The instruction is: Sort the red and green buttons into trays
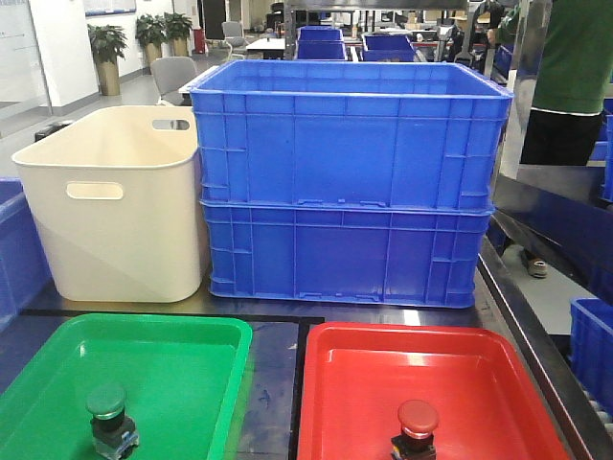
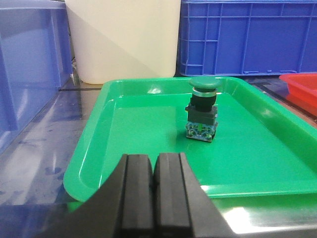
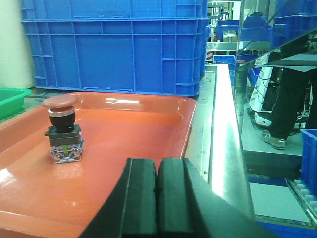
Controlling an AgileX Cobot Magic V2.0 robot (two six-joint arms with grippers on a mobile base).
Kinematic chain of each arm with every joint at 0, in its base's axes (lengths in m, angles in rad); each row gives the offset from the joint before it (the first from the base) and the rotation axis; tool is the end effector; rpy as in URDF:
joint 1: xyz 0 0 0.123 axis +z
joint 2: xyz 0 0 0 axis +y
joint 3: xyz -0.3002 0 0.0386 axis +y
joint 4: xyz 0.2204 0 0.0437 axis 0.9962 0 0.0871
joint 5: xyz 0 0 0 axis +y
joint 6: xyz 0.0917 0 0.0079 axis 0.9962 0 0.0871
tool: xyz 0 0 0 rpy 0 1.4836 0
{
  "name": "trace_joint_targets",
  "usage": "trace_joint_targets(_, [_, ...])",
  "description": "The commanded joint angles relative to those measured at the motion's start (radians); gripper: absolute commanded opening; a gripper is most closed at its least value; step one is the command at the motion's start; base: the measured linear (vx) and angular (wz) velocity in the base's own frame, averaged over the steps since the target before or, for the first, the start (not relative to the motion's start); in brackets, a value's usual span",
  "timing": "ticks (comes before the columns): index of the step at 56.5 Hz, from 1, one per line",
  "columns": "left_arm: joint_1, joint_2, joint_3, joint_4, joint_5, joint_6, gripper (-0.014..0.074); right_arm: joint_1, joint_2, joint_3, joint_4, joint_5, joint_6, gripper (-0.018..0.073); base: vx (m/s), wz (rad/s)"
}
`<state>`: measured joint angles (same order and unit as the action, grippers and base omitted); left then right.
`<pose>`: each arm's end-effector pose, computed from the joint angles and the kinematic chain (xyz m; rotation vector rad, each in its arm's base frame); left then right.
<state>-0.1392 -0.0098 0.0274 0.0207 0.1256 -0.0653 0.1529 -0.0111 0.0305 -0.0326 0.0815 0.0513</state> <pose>0.0124 -0.0015 0.1932 0.0749 1.6268 -0.1393 0.0125 0.0017 0.1963 -0.1042 1.5826 0.1321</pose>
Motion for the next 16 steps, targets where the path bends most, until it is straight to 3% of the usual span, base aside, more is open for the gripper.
trace_joint_targets(1, [-0.001, 0.015, -0.025, -0.001, -0.081, -0.011, -0.0006, -0.006, -0.007, 0.007, 0.001, -0.082, -0.010, -0.0008, 0.00, 0.00])
trace_joint_targets(16, [-0.001, 0.015, -0.025, -0.001, -0.081, -0.011, -0.0006, -0.006, -0.007, 0.007, 0.001, -0.082, -0.010, -0.0008, 0.00, 0.00])
